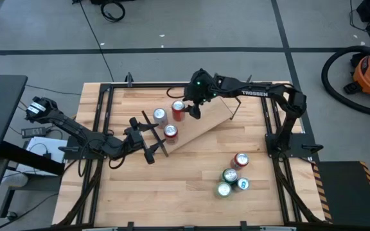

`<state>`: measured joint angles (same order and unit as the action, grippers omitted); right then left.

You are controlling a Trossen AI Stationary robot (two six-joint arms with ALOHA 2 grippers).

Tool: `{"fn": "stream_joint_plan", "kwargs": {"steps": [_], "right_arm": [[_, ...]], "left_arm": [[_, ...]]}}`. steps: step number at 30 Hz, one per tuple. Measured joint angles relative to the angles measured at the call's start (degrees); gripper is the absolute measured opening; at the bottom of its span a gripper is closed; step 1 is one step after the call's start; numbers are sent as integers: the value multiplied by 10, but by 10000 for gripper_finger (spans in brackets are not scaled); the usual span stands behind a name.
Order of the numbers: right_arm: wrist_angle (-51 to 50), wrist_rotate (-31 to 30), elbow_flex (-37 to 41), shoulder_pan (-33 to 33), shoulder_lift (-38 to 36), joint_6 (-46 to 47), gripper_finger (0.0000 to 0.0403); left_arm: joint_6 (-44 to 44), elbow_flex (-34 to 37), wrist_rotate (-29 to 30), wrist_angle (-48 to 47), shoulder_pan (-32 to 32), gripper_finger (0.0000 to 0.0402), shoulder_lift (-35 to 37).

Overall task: Place canned beverage on shelf
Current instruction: Put the top red soda can on the shelf

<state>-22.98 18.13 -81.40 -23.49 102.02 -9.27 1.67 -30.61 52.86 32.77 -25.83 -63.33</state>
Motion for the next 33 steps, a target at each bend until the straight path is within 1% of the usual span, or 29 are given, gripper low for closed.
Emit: {"fn": "stream_joint_plan", "kwargs": {"steps": [6, 15, 17, 21, 23, 27, 31, 33], "right_arm": [[2, 15, 10, 0, 0, 2, 291], [-25, 9, 10, 25, 0, 3, 291], [-36, -9, 10, 31, 0, 3, 291], [-59, -67, 11, 47, -1, -16, 291], [-60, -96, 11, 55, -6, -31, 291], [-46, -132, 11, 68, -22, -48, 291], [-16, -136, 11, 70, -46, -47, 291], [6, -114, 10, 69, -53, -44, 291]], "left_arm": [[0, 0, 0, 0, 0, 336, 0], [0, 0, 0, 0, 0, 336, 0], [0, 0, 0, 0, 0, 336, 0], [0, 0, 0, 0, 0, 336, 0], [0, 0, 0, 0, 0, 336, 0], [0, 0, 0, 0, 0, 336, 0], [0, 0, 0, 0, 0, 336, 0], [0, 0, 0, 0, 0, 336, 0]]}}
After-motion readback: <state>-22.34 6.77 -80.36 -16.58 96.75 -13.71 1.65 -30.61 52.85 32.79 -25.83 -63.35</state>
